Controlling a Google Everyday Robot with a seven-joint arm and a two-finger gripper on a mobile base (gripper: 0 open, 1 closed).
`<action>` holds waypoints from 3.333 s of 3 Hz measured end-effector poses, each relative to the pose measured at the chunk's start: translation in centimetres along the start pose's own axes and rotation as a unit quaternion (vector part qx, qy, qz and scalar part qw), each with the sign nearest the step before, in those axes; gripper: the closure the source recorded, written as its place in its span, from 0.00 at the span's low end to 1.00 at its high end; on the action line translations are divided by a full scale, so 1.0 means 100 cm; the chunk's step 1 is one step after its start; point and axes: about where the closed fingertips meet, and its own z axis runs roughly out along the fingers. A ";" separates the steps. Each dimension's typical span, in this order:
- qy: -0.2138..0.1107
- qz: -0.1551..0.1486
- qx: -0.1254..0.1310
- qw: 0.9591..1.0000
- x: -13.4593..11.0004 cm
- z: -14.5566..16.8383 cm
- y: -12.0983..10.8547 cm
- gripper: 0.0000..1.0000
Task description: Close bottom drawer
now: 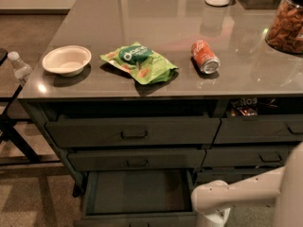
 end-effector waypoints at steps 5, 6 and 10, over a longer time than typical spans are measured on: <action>-0.119 0.071 -0.031 0.990 -0.095 0.059 -0.129 1.00; -0.119 0.071 -0.031 0.990 -0.095 0.059 -0.129 1.00; -0.172 0.135 0.016 0.976 -0.128 0.064 -0.182 1.00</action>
Offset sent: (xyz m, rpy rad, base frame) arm 0.0798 0.0226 -0.0926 0.1069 -0.0346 -0.1925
